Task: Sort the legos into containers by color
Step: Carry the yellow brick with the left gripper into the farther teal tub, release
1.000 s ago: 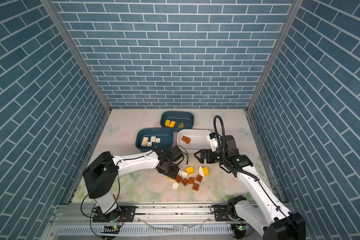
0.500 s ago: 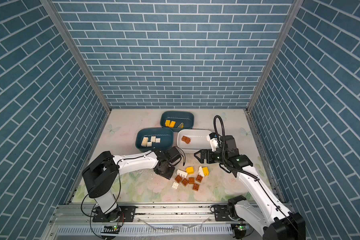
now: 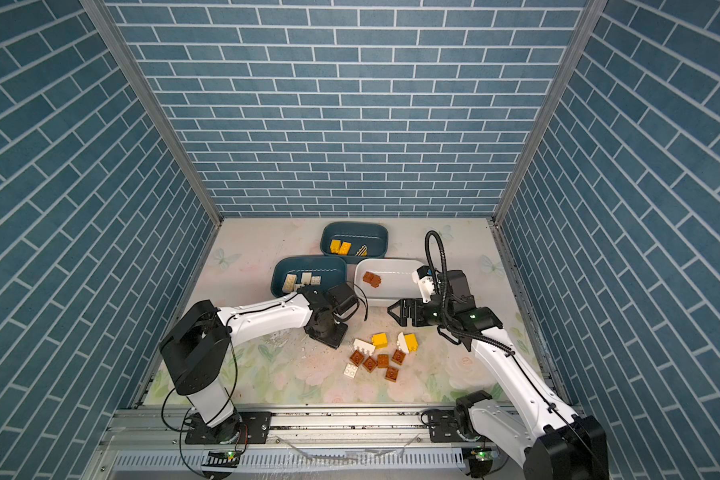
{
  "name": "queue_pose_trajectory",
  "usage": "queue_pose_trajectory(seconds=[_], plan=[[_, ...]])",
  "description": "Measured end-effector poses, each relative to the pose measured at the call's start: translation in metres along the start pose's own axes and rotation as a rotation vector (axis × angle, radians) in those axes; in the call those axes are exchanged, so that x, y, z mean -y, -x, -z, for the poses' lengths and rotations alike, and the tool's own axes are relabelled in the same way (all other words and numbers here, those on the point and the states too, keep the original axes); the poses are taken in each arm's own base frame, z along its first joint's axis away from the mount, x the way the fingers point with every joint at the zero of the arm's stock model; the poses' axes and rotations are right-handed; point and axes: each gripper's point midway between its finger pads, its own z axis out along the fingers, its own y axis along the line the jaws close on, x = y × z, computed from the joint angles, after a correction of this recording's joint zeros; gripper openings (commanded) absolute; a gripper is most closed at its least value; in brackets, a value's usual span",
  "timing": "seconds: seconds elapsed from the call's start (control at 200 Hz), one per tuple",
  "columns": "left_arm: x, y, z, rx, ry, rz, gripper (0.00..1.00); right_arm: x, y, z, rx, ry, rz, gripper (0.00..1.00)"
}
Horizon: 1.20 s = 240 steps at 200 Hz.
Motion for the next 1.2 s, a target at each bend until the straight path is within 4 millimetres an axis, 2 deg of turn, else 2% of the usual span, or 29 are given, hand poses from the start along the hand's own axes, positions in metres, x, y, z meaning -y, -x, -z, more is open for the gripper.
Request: queue_pose_trajectory(seconds=[0.15, 0.26, 0.35, 0.515, 0.8, 1.0, 1.2], plan=[[0.002, 0.04, 0.034, 0.099, -0.034, -0.016, 0.36, -0.002, 0.007, -0.001, 0.002, 0.001, 0.002, 0.98], [-0.005, 0.061, 0.053, 0.144, -0.042, -0.021, 0.36, -0.003, 0.011, -0.001, 0.009, 0.003, 0.006, 0.98], [-0.012, 0.08, 0.067, 0.176, -0.043, -0.018, 0.36, -0.002, 0.011, -0.002, 0.007, 0.002, 0.005, 0.98], [-0.025, 0.133, 0.083, 0.265, -0.043, 0.008, 0.36, -0.003, 0.014, -0.003, 0.011, 0.002, 0.007, 0.98], [-0.062, 0.208, 0.073, 0.368, -0.037, 0.109, 0.36, -0.004, 0.018, -0.002, 0.026, 0.0, 0.015, 0.98], [-0.079, 0.262, 0.068, 0.477, -0.057, 0.174, 0.35, -0.003, 0.019, -0.002, 0.027, -0.005, 0.015, 0.98], [-0.09, 0.298, 0.053, 0.557, -0.08, 0.229, 0.35, -0.002, 0.019, -0.002, 0.029, -0.01, 0.016, 0.98]])
